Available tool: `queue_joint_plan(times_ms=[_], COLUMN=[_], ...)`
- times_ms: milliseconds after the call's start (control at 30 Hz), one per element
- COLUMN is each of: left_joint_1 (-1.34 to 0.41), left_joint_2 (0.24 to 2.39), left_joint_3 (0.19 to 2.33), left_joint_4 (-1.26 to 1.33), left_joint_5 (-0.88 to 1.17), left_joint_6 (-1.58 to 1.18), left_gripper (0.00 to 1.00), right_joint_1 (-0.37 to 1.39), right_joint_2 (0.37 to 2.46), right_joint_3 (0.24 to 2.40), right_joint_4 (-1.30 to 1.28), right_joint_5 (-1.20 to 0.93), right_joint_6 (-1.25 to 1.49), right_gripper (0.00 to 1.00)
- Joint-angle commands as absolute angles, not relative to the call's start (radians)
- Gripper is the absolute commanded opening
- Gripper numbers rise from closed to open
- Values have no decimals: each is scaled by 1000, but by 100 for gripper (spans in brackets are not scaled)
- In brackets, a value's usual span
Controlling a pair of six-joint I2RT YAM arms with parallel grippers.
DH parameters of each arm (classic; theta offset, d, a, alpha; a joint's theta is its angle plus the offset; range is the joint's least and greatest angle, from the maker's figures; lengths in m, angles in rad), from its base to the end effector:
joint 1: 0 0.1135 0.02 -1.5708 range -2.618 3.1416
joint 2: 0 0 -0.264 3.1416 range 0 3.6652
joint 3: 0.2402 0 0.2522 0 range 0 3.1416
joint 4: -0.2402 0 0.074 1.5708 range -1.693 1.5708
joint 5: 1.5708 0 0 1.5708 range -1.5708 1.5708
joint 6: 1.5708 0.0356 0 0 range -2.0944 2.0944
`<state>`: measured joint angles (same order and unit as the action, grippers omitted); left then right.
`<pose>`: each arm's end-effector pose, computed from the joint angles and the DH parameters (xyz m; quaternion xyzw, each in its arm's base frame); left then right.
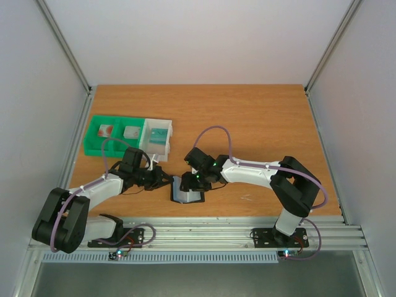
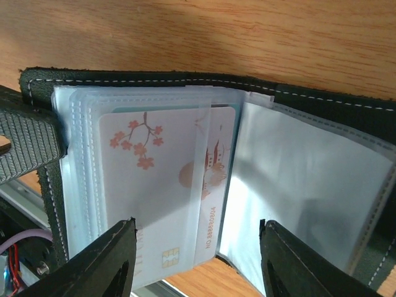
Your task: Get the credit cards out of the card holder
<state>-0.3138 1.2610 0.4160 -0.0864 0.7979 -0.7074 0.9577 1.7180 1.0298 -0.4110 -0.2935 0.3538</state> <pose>0.1880 -0.0878 0.1422 -0.0513 0.8818 -0.4633 0.0724 0.1844 0.2800 0.1691 -0.3187 0.9082 0.2536 0.0965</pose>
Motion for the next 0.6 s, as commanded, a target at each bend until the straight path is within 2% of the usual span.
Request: queue_joint_plan(times_ms=[0,133,367,567], left_joint_1=[-312,-312,-312,-312], left_joint_2=[1244,1246,1243,1241], left_joint_3=[412,412,411,410], left_joint_4=[-49,-48,-51,-52], left_joint_5=[816,815,815,815], left_joint_6=[-705,-705,-705,-706], left_gripper=[0,0,0,0], right_joint_1=[966,968,968,968], right_joint_2=[1695,1703,1738,1746], right_joint_3=[1040,1049,1056,1057], right_joint_4=[-372,-356,-368,-382], right_joint_5=[-331,-354,-349,-335], right_joint_6=[340,348,352,348], right_gripper=[58,64,64,60])
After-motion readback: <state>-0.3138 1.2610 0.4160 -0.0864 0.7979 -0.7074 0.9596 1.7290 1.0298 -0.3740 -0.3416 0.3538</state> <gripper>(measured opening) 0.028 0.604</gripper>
